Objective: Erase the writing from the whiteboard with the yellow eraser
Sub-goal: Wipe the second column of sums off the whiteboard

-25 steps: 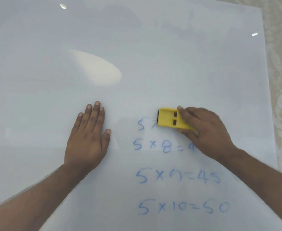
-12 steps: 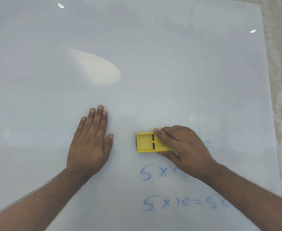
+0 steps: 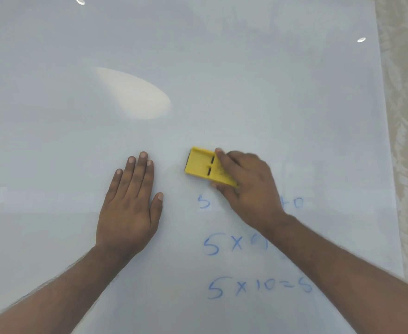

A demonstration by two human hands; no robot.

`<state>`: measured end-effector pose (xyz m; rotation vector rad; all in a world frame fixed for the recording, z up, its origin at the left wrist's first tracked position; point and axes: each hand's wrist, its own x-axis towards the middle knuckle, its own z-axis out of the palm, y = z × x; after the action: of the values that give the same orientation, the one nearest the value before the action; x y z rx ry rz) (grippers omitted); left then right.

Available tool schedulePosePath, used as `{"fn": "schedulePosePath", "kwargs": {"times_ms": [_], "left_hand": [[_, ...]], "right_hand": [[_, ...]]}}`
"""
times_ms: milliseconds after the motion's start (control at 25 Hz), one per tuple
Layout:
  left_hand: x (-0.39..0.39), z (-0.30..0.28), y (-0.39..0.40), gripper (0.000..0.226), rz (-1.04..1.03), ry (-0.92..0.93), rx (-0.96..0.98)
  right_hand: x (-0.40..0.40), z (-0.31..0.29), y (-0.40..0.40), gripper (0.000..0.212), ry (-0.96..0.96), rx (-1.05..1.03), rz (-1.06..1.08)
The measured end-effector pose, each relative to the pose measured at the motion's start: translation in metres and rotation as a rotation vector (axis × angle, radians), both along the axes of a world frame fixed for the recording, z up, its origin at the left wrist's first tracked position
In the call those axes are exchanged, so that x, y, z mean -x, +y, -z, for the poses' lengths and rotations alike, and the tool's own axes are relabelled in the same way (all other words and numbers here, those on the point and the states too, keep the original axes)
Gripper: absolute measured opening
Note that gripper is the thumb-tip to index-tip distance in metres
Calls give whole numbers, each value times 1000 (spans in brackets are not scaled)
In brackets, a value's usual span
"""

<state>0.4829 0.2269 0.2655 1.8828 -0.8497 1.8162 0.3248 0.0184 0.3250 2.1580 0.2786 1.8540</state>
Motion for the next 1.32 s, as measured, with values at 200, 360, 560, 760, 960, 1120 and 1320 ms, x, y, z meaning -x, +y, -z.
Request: {"fn": "schedulePosePath", "kwargs": {"times_ms": [200, 360, 560, 760, 960, 1120, 1320], "left_hand": [[0, 7, 2, 64, 10, 8, -8], [1, 15, 4, 64, 8, 20, -16], [1, 18, 2, 64, -8, 35, -9], [1, 23, 2, 64, -1, 42, -9], [1, 33, 6, 65, 4, 49, -30], [0, 44, 7, 66, 1, 57, -35], [2, 53, 5, 66, -5, 61, -29]], "right_hand": [[14, 53, -15, 55, 169, 172, 66], [39, 46, -51, 54, 145, 235, 150], [31, 2, -50, 56, -111, -112, 97], [5, 30, -13, 58, 19, 28, 27], [31, 69, -38, 52, 147, 212, 112], [66, 44, -92, 49, 82, 160, 179], [87, 39, -130, 52, -7, -50, 175]]}}
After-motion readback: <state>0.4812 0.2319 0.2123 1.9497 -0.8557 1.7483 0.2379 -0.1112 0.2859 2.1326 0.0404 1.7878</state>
